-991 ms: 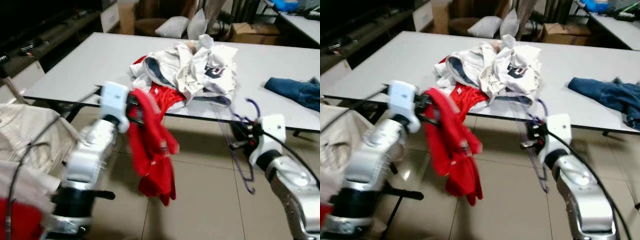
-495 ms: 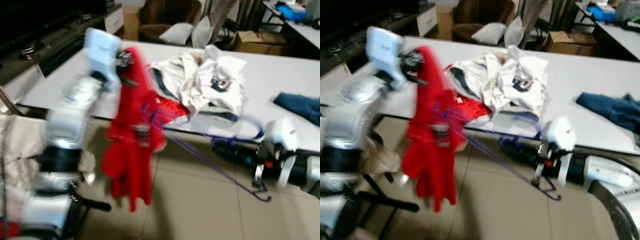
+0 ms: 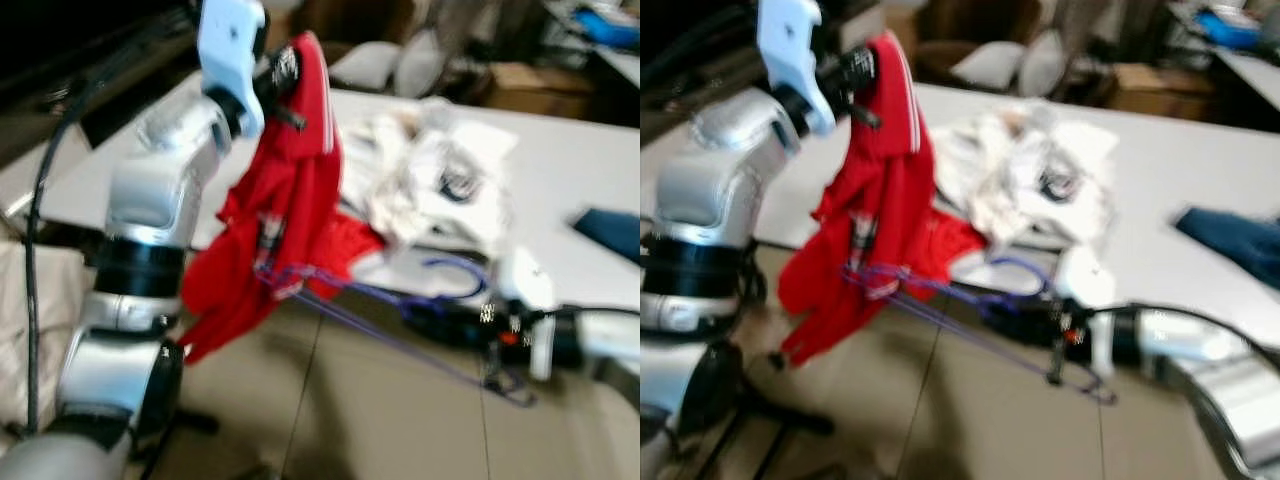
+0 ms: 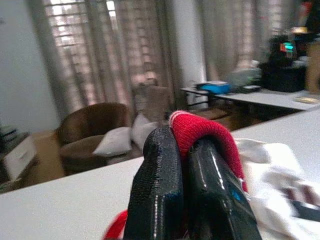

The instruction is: Hang hanger

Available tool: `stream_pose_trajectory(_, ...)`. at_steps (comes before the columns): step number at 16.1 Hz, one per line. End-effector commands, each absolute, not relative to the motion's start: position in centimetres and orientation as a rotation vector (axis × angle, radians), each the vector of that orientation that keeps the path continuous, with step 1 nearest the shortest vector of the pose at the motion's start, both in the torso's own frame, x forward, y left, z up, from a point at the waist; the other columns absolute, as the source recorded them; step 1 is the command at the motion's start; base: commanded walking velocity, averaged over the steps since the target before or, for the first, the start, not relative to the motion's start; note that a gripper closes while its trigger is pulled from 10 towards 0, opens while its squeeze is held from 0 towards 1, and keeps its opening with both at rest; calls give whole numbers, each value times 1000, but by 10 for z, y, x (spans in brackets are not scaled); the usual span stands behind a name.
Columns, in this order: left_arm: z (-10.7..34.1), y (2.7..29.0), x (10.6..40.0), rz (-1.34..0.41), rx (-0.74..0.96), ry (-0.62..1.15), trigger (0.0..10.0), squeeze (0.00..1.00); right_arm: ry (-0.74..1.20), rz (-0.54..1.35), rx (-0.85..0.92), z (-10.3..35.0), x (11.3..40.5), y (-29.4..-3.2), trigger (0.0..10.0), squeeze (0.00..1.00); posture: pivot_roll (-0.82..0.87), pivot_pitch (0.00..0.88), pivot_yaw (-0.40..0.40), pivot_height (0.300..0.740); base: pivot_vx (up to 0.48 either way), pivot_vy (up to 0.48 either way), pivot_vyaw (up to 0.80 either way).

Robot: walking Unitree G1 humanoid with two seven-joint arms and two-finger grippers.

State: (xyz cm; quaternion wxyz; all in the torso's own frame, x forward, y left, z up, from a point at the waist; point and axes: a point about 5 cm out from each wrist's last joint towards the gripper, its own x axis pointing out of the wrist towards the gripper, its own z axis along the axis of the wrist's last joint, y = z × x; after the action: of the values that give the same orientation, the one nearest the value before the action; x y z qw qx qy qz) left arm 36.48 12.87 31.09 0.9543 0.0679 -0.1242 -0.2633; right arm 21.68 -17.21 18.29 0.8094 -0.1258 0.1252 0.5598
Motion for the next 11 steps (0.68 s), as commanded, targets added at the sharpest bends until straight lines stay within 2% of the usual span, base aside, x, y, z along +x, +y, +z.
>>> stream_pose_trajectory(1,337,108,355,-633,126,-347,10000,0,234,1198,-309,188,222,-171,10000,0,87,0,-20,740,398,0,0)
stream_pose_trajectory(5,364,96,338,-735,70,-431,10000,0,156,1206,-381,198,248,-159,10000,0,99,0,-45,740,411,0,0)
stream_pose_trajectory(8,377,98,329,-759,55,-464,10000,0,53,1094,-523,227,303,-154,10000,0,109,0,-57,740,440,0,0)
stream_pose_trajectory(9,378,99,328,-759,54,-466,10000,0,41,1062,-546,233,312,-155,10000,0,109,0,-57,740,442,0,0)
stream_pose_trajectory(10,385,102,325,-754,45,-483,10000,0,-114,743,-686,279,360,-166,10000,0,118,0,-64,740,446,0,0)
stream_pose_trajectory(11,388,103,323,-751,43,-497,10000,0,-258,546,-671,314,376,-170,10000,0,127,0,-78,740,450,0,0)
